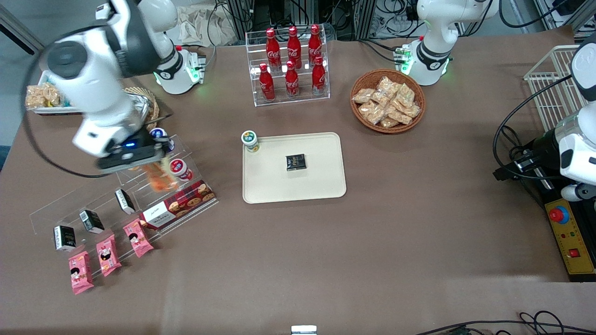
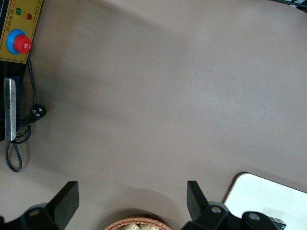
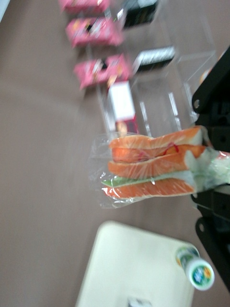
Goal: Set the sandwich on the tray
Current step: 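Carry the sandwich with the right gripper over the cream tray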
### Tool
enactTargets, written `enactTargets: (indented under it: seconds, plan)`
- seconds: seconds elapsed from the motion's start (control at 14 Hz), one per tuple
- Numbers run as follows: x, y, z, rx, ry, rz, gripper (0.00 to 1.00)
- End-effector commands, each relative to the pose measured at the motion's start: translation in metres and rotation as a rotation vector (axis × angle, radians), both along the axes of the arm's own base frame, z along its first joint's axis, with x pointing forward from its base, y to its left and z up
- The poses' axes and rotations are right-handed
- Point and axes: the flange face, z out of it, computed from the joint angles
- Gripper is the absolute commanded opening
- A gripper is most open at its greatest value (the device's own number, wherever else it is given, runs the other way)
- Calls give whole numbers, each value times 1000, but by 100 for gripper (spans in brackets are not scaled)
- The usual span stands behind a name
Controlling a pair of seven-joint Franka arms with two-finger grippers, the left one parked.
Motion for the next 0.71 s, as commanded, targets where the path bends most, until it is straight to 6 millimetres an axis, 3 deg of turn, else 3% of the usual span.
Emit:
enactTargets:
  seconds: [0.0, 0.29, 0.64]
  plan:
    - [-10, 74, -24, -1, -26, 182, 0]
    - [-18, 146, -90, 13, -13, 422, 0]
    - [-18, 188, -171, 29, -37, 731, 0]
